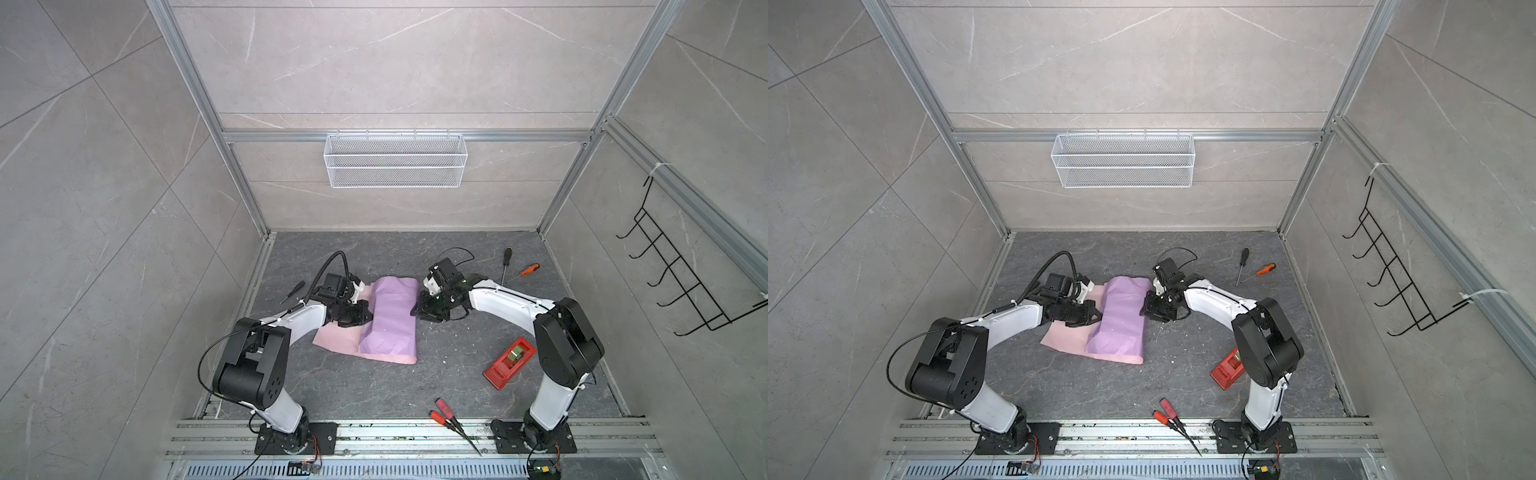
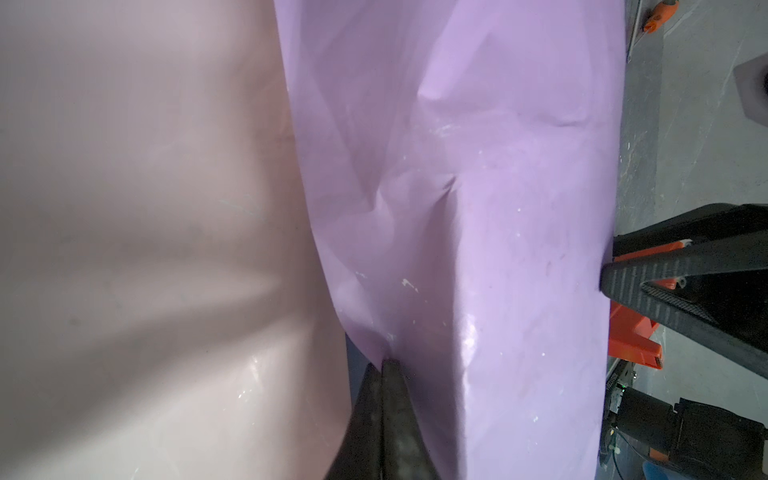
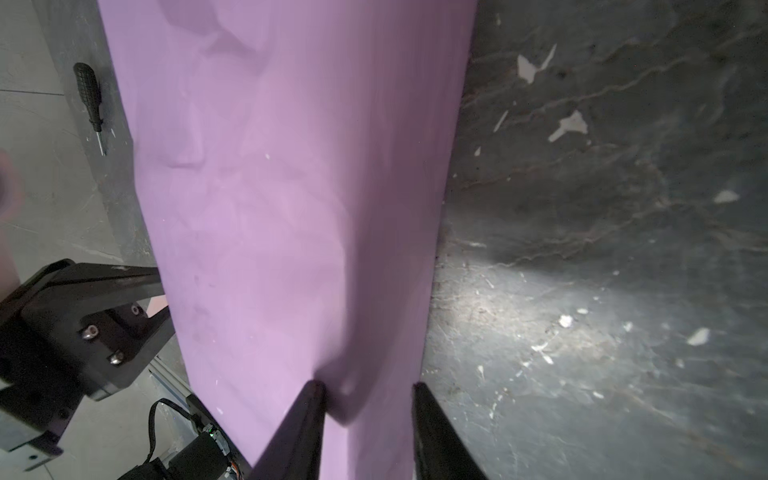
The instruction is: Wrap the gift box in paper
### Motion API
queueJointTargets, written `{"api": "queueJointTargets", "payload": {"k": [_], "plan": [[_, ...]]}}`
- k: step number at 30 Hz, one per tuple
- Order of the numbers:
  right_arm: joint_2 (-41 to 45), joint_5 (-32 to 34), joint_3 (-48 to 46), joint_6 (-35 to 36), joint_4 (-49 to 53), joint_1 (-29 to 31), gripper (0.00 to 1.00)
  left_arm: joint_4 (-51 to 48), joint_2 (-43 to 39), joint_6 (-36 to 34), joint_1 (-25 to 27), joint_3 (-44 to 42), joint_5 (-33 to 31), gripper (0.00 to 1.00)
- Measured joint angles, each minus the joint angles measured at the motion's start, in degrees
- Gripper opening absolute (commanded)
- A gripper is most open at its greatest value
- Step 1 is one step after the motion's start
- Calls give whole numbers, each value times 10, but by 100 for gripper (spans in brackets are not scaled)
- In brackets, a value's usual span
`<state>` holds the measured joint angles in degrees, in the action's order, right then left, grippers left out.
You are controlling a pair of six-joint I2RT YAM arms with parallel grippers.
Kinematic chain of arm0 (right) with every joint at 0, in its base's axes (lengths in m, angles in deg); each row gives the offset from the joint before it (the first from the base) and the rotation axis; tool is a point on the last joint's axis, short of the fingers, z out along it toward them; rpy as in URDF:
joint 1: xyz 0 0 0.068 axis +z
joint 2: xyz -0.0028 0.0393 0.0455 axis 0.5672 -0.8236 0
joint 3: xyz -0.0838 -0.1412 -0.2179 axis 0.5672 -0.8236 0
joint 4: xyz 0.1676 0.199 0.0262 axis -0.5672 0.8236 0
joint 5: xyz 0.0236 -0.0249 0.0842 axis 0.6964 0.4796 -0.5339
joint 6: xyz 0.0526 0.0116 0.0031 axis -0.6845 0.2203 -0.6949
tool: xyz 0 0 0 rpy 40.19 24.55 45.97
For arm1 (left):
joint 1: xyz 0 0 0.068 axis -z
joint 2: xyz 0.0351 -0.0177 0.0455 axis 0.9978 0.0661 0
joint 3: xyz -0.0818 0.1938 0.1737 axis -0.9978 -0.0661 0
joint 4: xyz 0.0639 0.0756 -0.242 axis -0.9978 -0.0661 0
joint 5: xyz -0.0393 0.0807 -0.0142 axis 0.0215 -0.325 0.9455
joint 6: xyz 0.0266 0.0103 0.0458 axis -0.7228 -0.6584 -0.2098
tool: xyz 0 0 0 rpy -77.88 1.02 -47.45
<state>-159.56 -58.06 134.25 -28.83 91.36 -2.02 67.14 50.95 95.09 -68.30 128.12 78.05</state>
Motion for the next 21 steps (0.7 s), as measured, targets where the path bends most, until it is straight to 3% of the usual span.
{"api": "queueJointTargets", "payload": {"k": [21], "plan": [[31, -29, -106, -14, -159, -3, 28, 0, 0, 0, 0, 0, 0, 0]]}}
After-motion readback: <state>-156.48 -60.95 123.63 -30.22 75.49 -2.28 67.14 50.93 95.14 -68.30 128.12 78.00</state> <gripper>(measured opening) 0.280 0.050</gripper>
